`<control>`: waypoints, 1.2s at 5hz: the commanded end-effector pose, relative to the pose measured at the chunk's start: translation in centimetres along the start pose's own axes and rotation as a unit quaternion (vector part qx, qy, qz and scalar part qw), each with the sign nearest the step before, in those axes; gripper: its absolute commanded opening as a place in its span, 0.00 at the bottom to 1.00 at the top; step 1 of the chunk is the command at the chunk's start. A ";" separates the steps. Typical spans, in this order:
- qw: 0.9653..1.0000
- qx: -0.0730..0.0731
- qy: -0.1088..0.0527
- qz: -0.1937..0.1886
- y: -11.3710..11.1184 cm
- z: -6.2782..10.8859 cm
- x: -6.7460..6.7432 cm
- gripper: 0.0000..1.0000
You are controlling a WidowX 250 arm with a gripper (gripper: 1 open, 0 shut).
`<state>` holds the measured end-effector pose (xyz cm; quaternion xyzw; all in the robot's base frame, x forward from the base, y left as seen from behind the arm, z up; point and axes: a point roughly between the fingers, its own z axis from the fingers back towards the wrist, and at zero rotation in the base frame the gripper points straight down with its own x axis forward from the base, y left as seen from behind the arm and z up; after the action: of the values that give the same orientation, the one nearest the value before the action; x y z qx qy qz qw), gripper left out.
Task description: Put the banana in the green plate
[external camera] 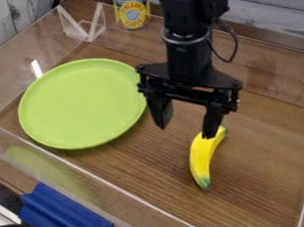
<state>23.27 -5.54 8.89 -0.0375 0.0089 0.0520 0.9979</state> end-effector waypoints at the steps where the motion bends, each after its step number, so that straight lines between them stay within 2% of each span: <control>1: 1.000 -0.011 -0.022 0.000 -0.5 0.3 0.1 1.00; 6: 0.999 -0.025 -0.024 0.014 -1.3 -3.6 -0.3 1.00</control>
<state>22.69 -6.88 4.83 -0.0558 -0.0024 0.0699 0.9960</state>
